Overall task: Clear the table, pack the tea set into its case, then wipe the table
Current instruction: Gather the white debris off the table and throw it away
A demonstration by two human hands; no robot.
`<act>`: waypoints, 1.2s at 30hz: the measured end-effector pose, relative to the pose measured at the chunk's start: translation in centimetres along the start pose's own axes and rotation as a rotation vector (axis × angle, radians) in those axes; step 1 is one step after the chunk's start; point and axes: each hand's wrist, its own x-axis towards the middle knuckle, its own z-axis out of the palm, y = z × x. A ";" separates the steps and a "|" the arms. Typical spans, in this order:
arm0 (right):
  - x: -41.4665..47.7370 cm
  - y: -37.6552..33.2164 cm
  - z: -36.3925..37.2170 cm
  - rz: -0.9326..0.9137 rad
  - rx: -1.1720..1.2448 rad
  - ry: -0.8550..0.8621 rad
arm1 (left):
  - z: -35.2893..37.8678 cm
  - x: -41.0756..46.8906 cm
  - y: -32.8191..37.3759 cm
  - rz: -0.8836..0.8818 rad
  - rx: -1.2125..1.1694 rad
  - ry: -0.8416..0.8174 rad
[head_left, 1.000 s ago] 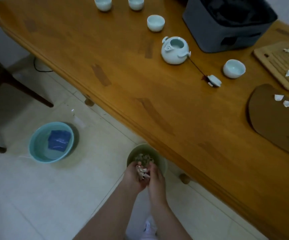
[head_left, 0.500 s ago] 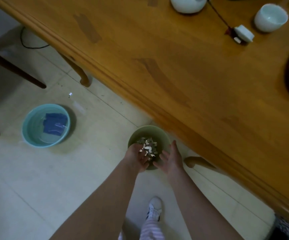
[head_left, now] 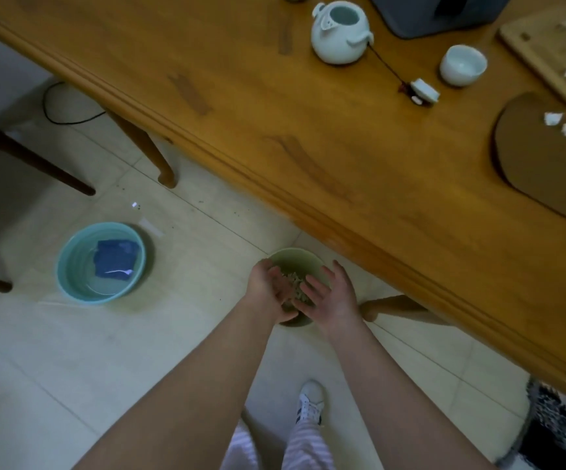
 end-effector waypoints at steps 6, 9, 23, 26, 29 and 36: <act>-6.1 0.1 2.4 0.014 -0.124 -0.143 | -0.2 -7.6 1.3 0.111 0.030 -0.001; -9.2 -0.6 3.6 0.016 -0.190 -0.270 | -0.4 -11.0 2.1 0.183 -0.001 0.014; -22.6 -11.9 1.1 -0.267 -0.561 -0.737 | 6.3 -23.8 -0.4 0.373 -0.136 -0.088; -23.8 -14.6 -1.7 -0.341 -0.633 -0.720 | 8.9 -24.8 -2.2 0.387 -0.155 -0.119; -24.4 -17.4 -4.2 -0.395 -0.628 -0.688 | 11.1 -25.6 -4.1 0.387 -0.189 -0.131; -25.0 -22.1 -6.7 -0.542 -0.593 -0.601 | 14.7 -25.4 -6.9 0.379 -0.139 -0.154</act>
